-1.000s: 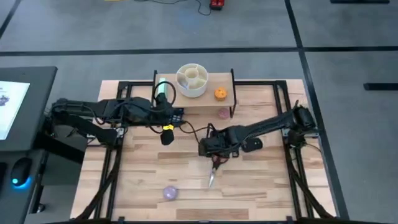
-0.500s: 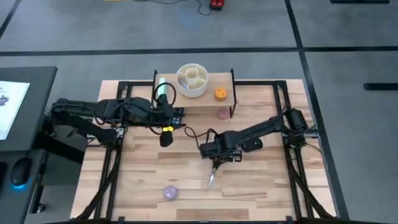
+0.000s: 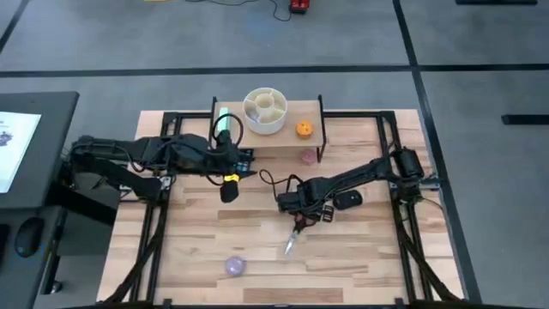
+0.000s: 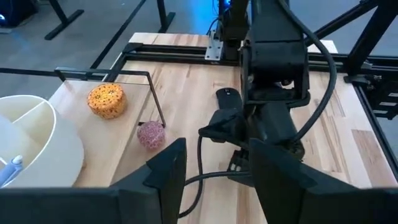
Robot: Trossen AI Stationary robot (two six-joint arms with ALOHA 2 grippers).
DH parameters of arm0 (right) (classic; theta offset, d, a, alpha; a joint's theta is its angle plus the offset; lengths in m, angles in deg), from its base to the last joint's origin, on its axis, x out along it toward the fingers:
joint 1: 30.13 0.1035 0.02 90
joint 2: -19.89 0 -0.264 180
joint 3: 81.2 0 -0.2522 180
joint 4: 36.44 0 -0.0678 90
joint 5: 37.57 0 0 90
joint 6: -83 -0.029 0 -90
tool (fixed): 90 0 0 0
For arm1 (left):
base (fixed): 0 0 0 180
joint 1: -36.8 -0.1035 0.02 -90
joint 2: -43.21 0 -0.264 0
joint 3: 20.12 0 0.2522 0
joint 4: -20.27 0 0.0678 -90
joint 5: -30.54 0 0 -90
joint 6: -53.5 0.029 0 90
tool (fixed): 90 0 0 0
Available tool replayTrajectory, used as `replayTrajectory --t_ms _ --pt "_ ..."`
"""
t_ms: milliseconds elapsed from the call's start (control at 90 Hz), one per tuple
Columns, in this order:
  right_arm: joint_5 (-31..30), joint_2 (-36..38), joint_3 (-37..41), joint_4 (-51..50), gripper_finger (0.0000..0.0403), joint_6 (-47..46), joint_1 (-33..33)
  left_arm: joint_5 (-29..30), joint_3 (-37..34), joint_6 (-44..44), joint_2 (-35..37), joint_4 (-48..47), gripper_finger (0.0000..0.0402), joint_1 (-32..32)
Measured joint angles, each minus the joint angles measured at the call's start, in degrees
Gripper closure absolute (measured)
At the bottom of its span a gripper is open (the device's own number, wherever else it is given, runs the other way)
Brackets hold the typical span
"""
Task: Stock shelves
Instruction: Put the black scissor into the white desk organizer
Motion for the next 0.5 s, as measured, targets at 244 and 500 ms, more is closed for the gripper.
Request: replayTrajectory --t_ms 244,500 --pt "-1.2 1.6 0.0 -0.8 0.0213 -0.4 1.2 0.0 0.0 0.0 0.0 0.1 0.0251 0.0" --pt "-0.9 1.7 0.4 -2.6 0.0214 -4.1 3.5 0.0 0.0 0.0 0.0 0.2 0.0251 0.0"
